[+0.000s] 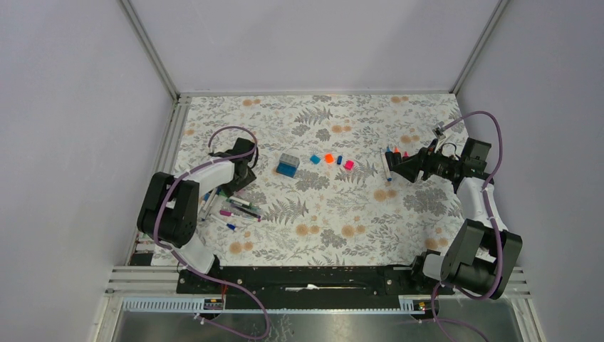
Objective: Open the pen caps
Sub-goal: Pick up the pen from the center of the board.
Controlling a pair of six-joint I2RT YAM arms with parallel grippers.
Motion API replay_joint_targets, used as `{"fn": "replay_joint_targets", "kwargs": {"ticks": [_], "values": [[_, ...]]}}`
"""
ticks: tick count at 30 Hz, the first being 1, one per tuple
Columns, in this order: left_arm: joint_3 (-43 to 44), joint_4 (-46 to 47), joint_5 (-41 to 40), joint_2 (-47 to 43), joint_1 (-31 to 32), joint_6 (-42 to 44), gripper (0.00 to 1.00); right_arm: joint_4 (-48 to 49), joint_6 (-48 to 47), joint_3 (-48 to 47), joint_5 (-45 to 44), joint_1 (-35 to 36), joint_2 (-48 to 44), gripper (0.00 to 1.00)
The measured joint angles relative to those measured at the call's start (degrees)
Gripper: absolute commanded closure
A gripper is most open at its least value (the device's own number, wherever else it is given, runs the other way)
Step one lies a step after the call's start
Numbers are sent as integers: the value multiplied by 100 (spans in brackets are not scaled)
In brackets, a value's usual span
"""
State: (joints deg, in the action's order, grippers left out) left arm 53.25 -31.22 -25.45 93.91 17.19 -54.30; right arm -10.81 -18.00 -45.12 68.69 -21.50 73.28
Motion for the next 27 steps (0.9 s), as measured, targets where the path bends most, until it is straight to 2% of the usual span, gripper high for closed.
{"fn": "replay_joint_targets", "kwargs": {"ticks": [11,21,27], "values": [[105,184,70,195,-2,17,57,2,0,2,0,0,0,23],[103,463,433,197,0,199,63,0,4,2,0,0,0,23],[103,662,723,197,234,354,63,2,2,2,0,0,0,23]]}}
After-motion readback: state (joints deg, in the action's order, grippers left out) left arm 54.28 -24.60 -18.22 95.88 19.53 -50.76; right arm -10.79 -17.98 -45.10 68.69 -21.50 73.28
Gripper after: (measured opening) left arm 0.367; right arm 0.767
